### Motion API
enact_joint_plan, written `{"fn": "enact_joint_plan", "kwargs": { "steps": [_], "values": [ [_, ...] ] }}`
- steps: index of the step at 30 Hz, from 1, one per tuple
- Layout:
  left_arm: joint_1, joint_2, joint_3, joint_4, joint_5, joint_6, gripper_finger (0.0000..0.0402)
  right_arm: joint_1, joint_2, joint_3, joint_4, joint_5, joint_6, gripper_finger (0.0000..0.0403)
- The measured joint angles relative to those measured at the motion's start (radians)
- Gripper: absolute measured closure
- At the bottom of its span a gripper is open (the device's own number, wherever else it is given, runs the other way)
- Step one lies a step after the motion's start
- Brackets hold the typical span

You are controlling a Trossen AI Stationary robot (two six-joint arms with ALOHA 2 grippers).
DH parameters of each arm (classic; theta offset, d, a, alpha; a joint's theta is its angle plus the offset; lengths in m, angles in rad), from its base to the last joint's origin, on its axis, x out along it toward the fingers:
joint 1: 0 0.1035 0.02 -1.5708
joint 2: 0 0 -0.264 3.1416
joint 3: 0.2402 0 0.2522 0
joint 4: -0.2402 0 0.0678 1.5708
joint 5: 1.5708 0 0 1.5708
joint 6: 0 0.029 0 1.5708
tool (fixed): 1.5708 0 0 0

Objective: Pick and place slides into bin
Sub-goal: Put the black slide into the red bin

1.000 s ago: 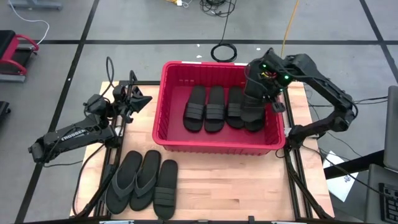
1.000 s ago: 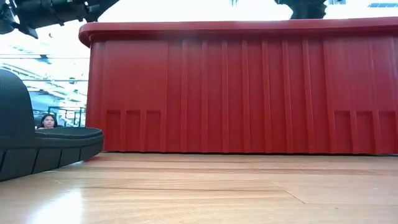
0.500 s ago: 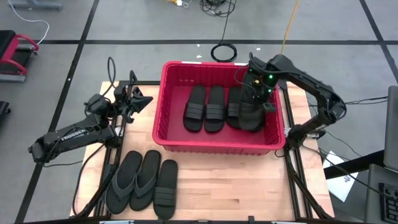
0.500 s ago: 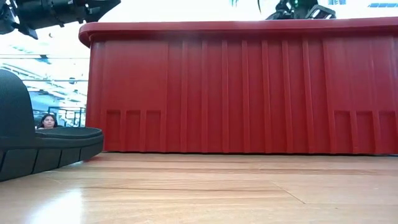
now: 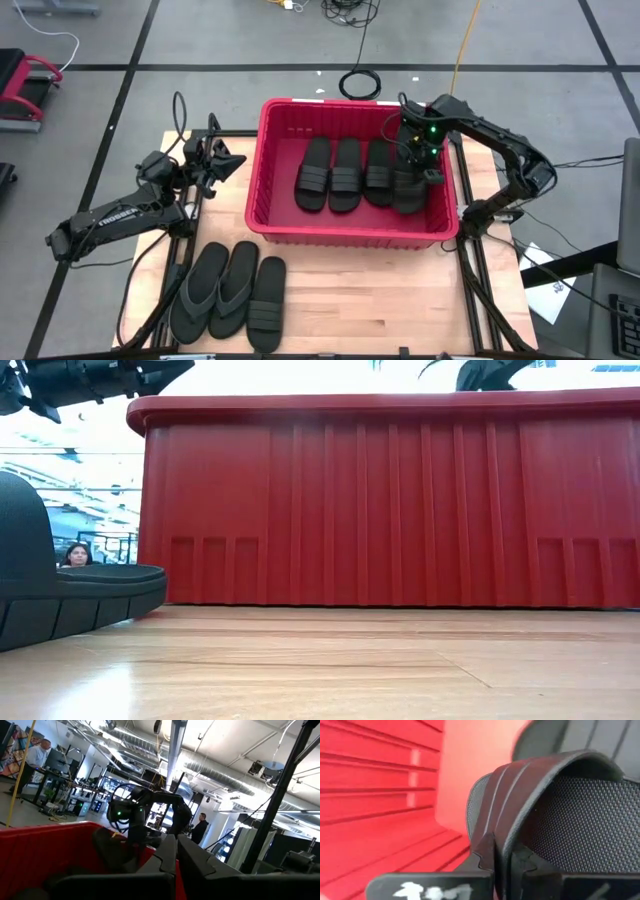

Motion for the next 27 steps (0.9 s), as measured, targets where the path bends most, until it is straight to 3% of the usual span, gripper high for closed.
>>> {"fn": "enact_joint_plan", "kwargs": {
  "steps": [11, 20, 27],
  "values": [
    [0.000, 0.000, 0.000, 0.001, 0.000, -0.008, 0.0383, -0.050, -0.001, -0.099, 0.090, 0.057, -0.002, 0.0396],
    [0.000, 0.000, 0.000, 0.001, 0.001, -0.026, 0.0390, -0.050, -0.002, -0.103, 0.174, 0.228, 0.047, 0.0348],
    [0.000, 0.000, 0.000, 0.001, 0.010, -0.027, 0.0395, -0.050, -0.002, -0.103, 0.222, 0.263, 0.084, 0.0295]
  ]
}}
